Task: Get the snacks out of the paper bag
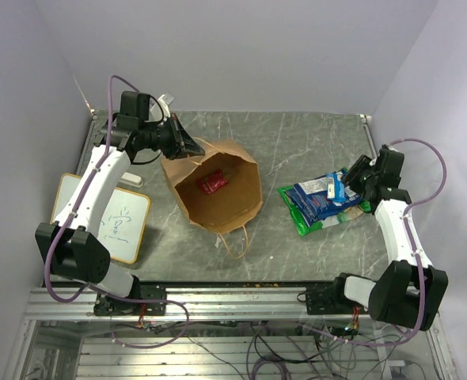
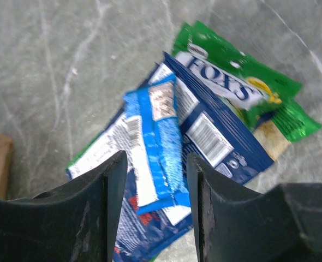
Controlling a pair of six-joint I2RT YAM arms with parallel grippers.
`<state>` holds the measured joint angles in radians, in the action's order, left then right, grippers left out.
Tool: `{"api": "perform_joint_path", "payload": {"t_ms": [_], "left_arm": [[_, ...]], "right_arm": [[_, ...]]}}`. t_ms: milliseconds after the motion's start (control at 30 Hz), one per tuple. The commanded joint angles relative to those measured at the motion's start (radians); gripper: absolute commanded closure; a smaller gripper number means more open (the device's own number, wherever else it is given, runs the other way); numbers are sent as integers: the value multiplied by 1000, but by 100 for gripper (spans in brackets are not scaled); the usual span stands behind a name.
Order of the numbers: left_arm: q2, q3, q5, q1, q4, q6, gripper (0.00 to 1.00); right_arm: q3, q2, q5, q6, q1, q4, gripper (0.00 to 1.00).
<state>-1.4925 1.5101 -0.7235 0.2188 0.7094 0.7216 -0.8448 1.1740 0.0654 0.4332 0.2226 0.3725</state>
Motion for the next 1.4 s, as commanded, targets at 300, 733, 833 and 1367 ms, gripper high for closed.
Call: {"api": "perform_joint_path", "payload": {"t_ms": [300, 733, 833, 1367], "left_arm": [[38, -30, -16, 17, -29, 23, 93], [99, -144, -41, 17, -146, 122, 93], [103, -151, -44, 19, -153, 129, 93], [82, -126, -66, 24, -212, 170, 93]], "right_arm": [[-200, 126, 320, -40, -207, -252, 51], [-165, 91, 463, -16, -691, -765, 54], [-164, 91, 536, -136, -766, -799, 55], [-229, 100, 755, -1360, -978, -257, 51]]}}
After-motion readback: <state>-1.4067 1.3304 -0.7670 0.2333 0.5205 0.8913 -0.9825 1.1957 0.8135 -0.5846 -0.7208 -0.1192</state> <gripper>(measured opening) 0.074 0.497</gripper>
